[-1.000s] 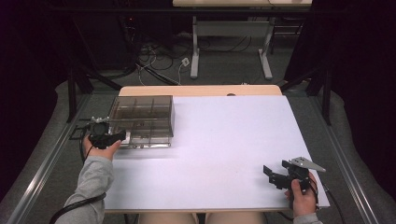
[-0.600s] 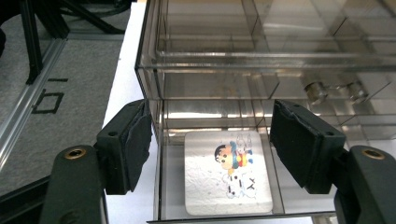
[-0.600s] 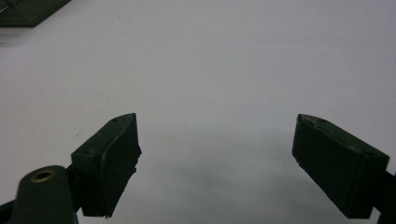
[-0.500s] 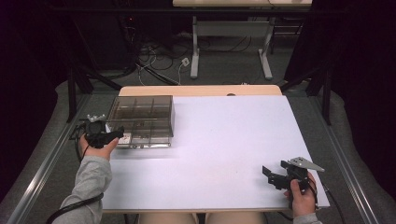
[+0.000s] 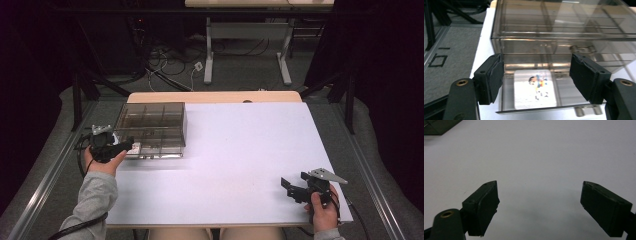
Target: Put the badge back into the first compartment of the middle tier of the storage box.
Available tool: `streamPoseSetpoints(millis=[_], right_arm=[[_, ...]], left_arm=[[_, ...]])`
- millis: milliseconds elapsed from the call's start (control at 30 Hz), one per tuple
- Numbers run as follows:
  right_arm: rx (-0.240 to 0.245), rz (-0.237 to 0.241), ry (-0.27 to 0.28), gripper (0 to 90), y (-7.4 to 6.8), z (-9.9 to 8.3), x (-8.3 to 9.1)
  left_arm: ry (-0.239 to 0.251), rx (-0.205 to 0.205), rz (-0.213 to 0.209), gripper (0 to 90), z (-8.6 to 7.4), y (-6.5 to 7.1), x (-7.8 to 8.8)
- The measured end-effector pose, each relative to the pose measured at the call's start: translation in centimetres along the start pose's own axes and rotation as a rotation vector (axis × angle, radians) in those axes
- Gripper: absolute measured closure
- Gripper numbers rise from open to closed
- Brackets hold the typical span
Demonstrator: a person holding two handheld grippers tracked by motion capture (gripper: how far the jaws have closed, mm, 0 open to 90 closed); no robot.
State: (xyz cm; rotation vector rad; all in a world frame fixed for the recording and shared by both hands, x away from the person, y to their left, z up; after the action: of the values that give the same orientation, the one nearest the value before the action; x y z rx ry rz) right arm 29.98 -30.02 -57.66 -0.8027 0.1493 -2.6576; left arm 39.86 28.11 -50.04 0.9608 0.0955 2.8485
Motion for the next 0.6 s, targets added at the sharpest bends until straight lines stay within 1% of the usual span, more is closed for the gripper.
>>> streamPoseSetpoints(millis=[67, 200, 233, 267, 300, 333, 400, 467, 533, 600], right_arm=[[0.008, -0.004, -0.004, 14.4, 0.1, 0.0, 0.0], [-0.003, -0.003, -0.003, 14.4, 0.0, 0.0, 0.0], [-0.006, -0.002, 0.005, 14.3, 0.0, 0.0, 0.0], [-0.005, -0.007, -0.01, 14.3, 0.0, 0.0, 0.1], [-0.006, -0.009, 0.001, 14.3, 0.0, 0.0, 0.0], [-0.004, -0.011, -0.004, 14.3, 0.1, 0.0, 0.0], [-0.01, -0.008, -0.005, 14.4, 0.0, 0.0, 0.1], [-0.003, -0.007, -0.003, 14.3, 0.0, 0.0, 0.0], [-0.007, -0.012, -0.002, 14.4, 0.0, 0.0, 0.0], [-0.007, -0.012, -0.001, 14.3, 0.0, 0.0, 0.0]], left_arm=[[0.013, -0.014, -0.009, 28.2, 0.0, 0.3, 0.3], [0.035, -0.041, -0.04, 28.5, -0.1, 1.1, 0.9], [0.037, -0.049, -0.046, 29.1, -0.1, 1.2, 1.0], [0.039, -0.055, -0.05, 29.5, -0.2, 1.4, 1.2], [0.045, -0.06, -0.054, 29.6, -0.2, 1.5, 1.2], [0.05, -0.066, -0.062, 30.3, -0.2, 1.6, 1.4], [0.061, -0.064, -0.075, 31.0, -0.3, 1.8, 1.6], [0.072, -0.067, -0.074, 31.4, -0.3, 2.0, 1.9], [0.086, -0.069, -0.077, 32.1, -0.3, 2.1, 2.2], [0.089, -0.072, -0.082, 33.2, -0.3, 2.3, 2.4]])
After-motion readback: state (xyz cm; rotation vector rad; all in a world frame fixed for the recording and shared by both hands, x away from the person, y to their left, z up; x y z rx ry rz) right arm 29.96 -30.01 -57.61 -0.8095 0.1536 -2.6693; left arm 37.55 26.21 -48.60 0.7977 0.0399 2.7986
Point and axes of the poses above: each handheld gripper's, and its own axes: x roughly backward along the jaws, z roughly out of its top, y roughly to its right, the point moved 3 cm from there along -x, roughly forward along the jaws, and after that the axes turned 1 degree about z, right-handed, at the moved point
